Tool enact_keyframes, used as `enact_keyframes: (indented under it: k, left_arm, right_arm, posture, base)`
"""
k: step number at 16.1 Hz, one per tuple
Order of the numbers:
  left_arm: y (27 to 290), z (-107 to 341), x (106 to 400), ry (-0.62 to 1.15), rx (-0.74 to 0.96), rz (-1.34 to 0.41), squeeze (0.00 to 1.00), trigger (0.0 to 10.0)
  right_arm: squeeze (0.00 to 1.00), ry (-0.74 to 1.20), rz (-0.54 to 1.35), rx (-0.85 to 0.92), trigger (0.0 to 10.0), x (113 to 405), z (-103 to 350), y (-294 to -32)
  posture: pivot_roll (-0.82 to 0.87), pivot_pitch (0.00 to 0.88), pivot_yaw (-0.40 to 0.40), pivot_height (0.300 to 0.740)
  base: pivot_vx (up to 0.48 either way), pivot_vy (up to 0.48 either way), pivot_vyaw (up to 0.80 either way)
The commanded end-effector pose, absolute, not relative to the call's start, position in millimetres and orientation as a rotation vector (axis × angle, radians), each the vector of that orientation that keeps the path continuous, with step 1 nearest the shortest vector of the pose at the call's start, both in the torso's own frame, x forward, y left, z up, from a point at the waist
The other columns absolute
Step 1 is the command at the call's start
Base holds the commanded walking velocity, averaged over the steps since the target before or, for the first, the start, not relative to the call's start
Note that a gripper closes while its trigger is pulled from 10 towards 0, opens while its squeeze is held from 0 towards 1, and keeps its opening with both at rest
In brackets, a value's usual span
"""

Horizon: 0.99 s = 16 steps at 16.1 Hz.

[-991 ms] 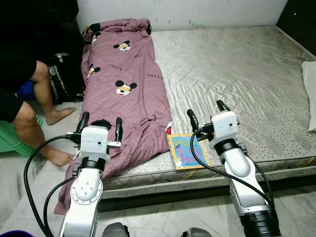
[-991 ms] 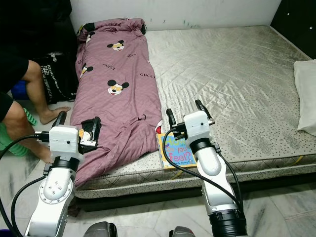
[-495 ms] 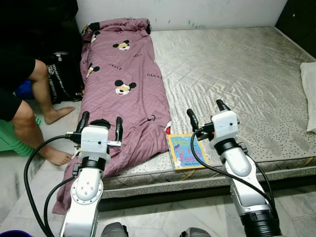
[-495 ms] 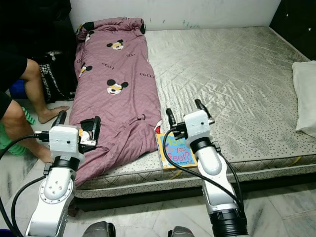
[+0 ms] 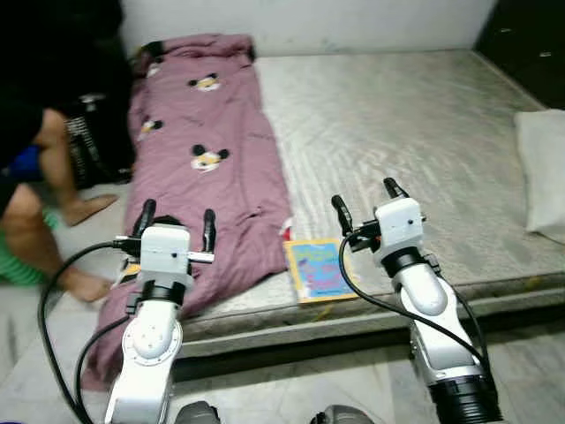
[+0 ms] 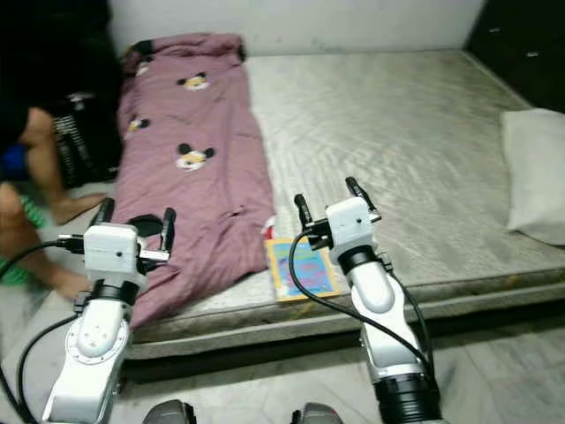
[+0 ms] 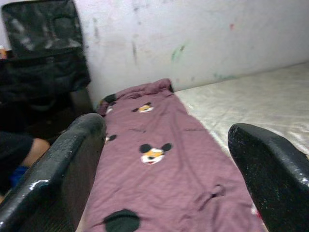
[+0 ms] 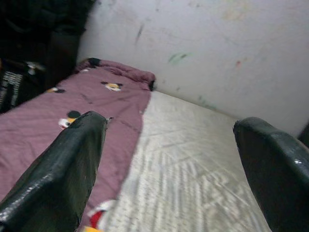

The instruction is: Clean up the room

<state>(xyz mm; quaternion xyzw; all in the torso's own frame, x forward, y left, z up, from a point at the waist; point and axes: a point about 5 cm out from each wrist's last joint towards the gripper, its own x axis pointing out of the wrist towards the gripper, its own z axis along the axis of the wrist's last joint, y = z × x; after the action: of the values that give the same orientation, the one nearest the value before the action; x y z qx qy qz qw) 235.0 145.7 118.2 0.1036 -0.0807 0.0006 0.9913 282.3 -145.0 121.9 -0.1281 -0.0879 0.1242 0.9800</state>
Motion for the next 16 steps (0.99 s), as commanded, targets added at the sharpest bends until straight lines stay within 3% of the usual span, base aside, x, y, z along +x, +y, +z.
enact_keyframes:
  k: [1,10,16]
  left_arm:
    - [143.6,117.3,235.3,-0.162,0.204,-0.006,0.00,10.0]
    - [142.0,118.7,237.7,-0.173,0.199,-0.010,0.00,10.0]
    - [141.9,119.0,239.3,-0.175,0.201,-0.010,0.00,10.0]
  right_arm:
    - [0.00,-0.179,0.254,-0.260,10.0,283.5,122.3,-144.0]
    - [0.00,-0.185,0.251,-0.265,10.0,285.0,122.4,-143.9]
    - [0.00,-0.191,0.246,-0.272,10.0,286.5,123.4,-142.6]
  posture:
    - [-0.05,0.030,-0.014,0.740]
    - [-0.05,0.022,-0.009,0.740]
    - [-0.05,0.018,-0.010,0.740]
  base:
    - [0.000,0.000,0.00]
    - [0.000,0.000,0.00]
    - [0.000,0.000,0.69]
